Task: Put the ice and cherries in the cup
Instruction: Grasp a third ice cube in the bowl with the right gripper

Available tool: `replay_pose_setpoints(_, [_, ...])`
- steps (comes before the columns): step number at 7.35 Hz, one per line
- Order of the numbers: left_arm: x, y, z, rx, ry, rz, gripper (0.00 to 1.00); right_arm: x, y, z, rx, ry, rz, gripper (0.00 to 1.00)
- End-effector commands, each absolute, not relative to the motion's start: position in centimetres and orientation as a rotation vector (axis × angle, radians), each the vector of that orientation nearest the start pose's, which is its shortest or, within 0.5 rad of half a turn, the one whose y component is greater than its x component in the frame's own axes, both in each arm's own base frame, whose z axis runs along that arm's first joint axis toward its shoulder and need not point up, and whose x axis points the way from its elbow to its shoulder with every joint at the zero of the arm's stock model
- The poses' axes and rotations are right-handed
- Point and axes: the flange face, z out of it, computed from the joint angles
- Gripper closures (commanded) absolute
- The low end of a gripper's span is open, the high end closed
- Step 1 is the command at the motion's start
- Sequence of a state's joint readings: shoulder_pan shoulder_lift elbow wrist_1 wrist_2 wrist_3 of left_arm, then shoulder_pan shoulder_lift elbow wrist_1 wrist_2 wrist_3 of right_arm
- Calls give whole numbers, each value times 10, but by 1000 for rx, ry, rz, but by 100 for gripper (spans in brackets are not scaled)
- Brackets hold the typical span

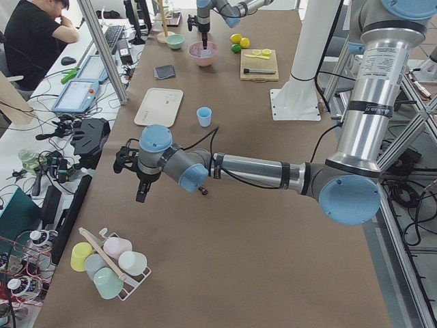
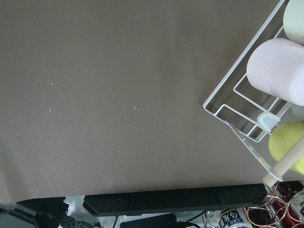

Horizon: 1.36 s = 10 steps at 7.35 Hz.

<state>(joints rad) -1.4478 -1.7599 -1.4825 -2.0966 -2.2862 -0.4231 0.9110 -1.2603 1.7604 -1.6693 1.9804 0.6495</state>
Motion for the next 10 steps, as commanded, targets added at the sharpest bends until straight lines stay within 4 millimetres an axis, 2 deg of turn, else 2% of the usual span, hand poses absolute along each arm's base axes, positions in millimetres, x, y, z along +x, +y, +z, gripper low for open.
replay_pose_setpoints(1, [6,-599,542,392,826,-53,2,-306,-525,426,61,-559,-111,24])
replay_pose_setpoints(2, [7,-600,541,392,826,-51,2,-310,-523,425,60,-560,-119,30])
replay_pose_setpoints(4, [7,-600,542,391,826,-52,2,-326,-514,421,49,-562,-100,33])
replay_pose_setpoints(5, [7,-600,542,391,826,-52,2,-326,-514,422,48,-561,-101,36])
replay_pose_setpoints(6, [7,-600,540,394,827,-51,2,-326,-514,420,52,-561,-102,42])
replay_pose_setpoints(8, [7,-600,542,392,826,-50,2,-334,-511,423,57,-545,-111,63])
replay_pose_setpoints(10, [7,-600,542,391,826,-52,2,-334,-511,424,56,-544,-112,70])
